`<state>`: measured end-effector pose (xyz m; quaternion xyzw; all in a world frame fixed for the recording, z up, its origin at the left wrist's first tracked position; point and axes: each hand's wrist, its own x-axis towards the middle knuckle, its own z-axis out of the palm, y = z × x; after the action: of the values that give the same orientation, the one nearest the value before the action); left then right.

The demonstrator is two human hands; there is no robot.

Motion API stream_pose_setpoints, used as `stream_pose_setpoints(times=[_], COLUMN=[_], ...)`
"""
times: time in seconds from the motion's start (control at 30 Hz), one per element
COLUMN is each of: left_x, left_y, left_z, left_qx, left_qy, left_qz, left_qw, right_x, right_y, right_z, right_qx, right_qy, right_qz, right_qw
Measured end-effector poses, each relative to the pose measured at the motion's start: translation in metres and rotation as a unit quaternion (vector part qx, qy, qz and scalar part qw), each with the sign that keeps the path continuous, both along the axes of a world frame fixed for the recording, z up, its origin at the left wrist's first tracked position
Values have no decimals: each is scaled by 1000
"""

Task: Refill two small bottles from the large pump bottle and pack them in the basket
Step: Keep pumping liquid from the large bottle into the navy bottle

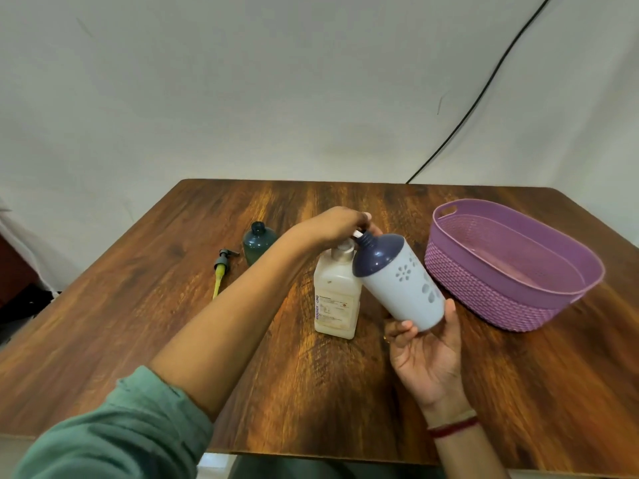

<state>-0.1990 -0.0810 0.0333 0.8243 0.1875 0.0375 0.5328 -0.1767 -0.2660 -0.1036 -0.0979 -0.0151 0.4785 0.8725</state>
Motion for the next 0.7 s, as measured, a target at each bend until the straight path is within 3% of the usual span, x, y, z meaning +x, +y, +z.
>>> stream_pose_setpoints(times=[0.33, 0.6, 0.7], left_x=[-3, -1, -3], left_y=[5, -1, 2], left_z=[10, 2, 10], left_qx=[22, 36, 36], left_qy=[-44, -11, -45], left_qz=[-33, -32, -48], left_qw=[998, 999, 997], right_x=[-1, -1, -1], right_y=[-1, -2, -2], right_z=[3, 4, 6], right_qx=[-6, -9, -5], right_qy=[-5, -9, -1], right_qz=[-3, -3, -1], right_qw=[1000, 1000, 1000])
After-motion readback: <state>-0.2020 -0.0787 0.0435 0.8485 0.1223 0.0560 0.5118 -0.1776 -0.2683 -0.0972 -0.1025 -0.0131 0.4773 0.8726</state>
